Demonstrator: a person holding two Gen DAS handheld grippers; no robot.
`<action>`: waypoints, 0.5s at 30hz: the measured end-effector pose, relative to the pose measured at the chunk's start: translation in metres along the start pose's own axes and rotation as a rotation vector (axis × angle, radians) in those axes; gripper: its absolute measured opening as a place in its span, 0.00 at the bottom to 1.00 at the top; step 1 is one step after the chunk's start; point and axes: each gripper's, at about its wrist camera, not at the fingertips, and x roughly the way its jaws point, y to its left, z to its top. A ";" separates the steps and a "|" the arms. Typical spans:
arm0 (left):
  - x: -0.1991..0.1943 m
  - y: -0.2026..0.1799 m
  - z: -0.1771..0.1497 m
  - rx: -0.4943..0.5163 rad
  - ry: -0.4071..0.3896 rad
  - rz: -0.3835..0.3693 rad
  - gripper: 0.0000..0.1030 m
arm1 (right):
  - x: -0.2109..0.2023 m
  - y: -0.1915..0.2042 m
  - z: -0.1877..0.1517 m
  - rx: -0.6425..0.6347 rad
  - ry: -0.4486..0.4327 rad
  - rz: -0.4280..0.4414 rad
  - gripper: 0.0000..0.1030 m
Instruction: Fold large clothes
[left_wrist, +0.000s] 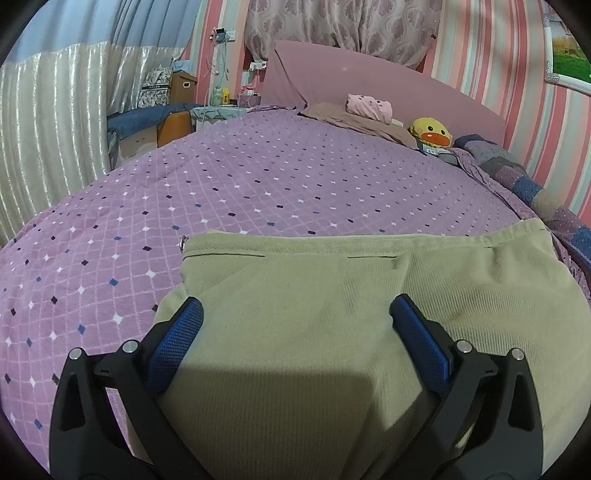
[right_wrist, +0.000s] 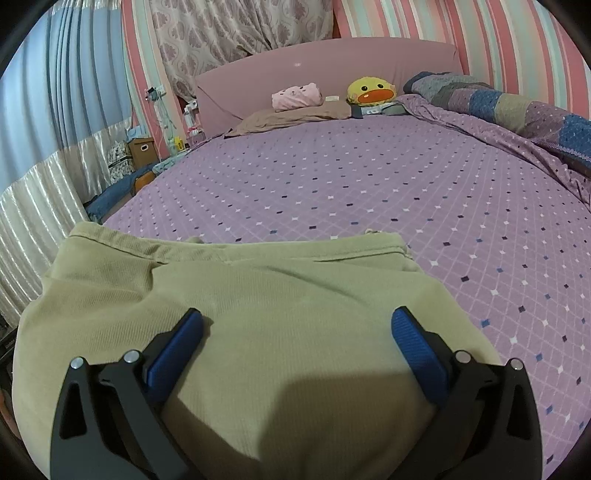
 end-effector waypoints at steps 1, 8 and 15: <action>-0.002 0.001 -0.001 0.000 -0.001 0.002 0.97 | 0.000 -0.001 0.000 0.001 -0.001 0.000 0.99; -0.002 -0.005 -0.001 0.016 0.037 0.058 0.97 | 0.003 0.002 0.003 -0.006 0.030 -0.023 0.99; -0.004 -0.022 0.019 0.090 0.211 0.166 0.97 | 0.006 0.015 0.018 -0.024 0.190 -0.130 0.98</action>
